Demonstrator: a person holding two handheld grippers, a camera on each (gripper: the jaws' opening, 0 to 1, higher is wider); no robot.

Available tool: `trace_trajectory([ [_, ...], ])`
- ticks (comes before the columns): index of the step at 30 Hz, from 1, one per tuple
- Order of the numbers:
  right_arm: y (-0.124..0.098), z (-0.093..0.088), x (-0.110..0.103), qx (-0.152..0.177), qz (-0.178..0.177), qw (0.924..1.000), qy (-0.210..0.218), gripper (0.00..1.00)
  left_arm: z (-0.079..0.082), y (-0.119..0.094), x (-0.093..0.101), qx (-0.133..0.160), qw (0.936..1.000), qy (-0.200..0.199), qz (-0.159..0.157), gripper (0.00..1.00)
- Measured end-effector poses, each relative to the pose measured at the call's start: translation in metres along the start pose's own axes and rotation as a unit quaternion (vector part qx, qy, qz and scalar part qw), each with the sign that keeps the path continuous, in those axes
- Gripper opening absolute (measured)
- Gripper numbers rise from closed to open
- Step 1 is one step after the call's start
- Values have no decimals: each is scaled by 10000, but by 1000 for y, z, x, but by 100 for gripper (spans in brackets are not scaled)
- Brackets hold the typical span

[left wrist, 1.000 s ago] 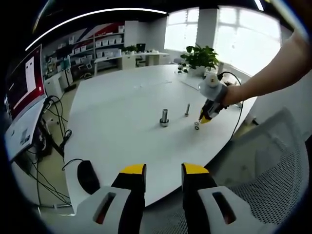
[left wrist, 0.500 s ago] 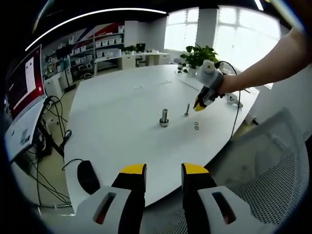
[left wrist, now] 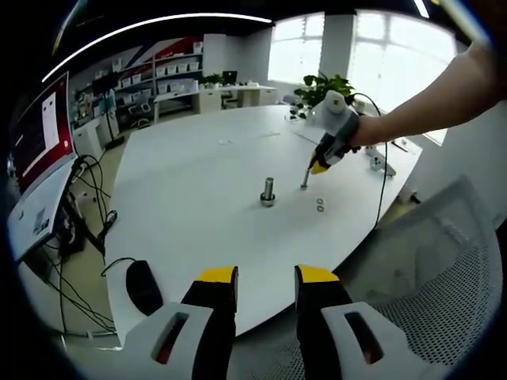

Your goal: Place the washer onto the threaded stud by aligning its center hole with the stud, sliding it down to the base, and recovering from edge contact or off-axis alignment until the washer reaches the visible bottom stop.

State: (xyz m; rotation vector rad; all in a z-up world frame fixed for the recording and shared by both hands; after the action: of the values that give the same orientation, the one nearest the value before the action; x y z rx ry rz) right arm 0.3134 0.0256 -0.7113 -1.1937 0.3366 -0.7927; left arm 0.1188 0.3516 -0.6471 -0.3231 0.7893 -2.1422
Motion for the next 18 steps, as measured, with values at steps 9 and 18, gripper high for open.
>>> trace_trajectory([
  [9,6,1,8,-36,-4,10000,46,14,-1,0,0,-25,10000,0,3,26],
  [18,12,2,8,-90,41,9999,-20,15,-1,0,0,-55,10000,-1,21,26],
])
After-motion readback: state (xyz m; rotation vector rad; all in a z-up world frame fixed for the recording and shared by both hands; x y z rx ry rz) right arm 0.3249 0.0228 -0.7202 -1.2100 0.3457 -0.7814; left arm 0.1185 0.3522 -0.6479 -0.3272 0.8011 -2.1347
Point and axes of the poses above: the point that each gripper's makers call its tool centre point, and the gripper's own axes: y roughly forward along the fingers, x roughly to its right, z roughly out of its top, the point moved 10 cm from there along -y, roughly backward along the fingers, and after that the axes turned 9 degrees about y, right-handed, at the moved point
